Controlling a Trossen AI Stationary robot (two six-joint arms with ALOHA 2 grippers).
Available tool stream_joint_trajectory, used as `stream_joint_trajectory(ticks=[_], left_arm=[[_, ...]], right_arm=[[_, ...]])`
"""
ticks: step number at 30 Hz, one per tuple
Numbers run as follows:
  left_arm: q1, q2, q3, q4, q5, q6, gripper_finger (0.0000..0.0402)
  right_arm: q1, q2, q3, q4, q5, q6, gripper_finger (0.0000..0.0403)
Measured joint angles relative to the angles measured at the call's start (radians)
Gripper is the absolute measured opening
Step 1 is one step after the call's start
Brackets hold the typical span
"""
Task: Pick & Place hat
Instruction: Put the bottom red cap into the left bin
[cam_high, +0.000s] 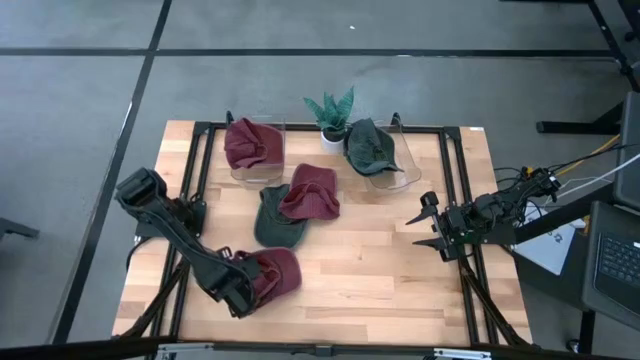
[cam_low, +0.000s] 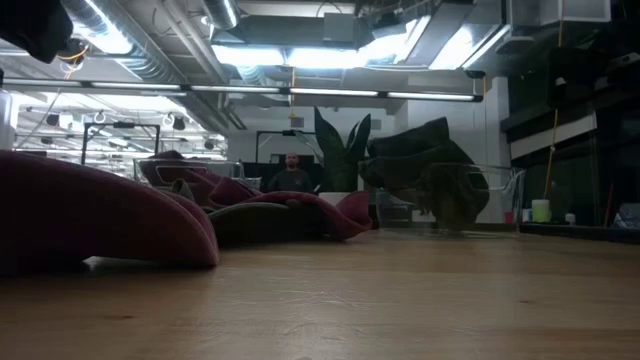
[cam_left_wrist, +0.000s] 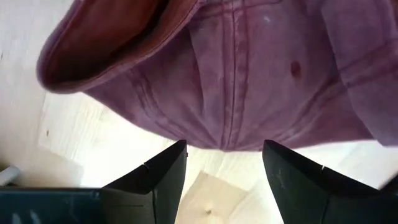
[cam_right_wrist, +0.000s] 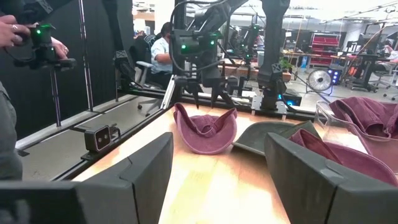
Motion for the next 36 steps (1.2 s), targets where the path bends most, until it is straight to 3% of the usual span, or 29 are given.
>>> stream_joint_trajectory(ticks=[14,20,26,30,36], left_arm=[[0.009,0.06,-0.007,0.022,-0.028,0.078,0.0221],[0.022,0.06,-0.117,0.2,0.042,0.082,0.0226],[0.022,0.054,-0.162,0.256,0.019,0.089,0.0222],[0.021,0.055,-0.163,0.252,0.019,0.125,0.0191],[0.022,0.056,-0.164,0.251,-0.012,0.169,0.0096]], right_arm=[[0.0,0.0,0.0,0.0,0.0,0.0,0.0252],[0.0,0.0,0.0,0.0,0.0,0.0,0.0252],[0.0,0.0,0.0,0.0,0.0,0.0,0.0252],[0.0,0.0,0.0,0.0,0.0,0.0,0.0252],[0.0,0.0,0.0,0.0,0.0,0.0,0.0252]])
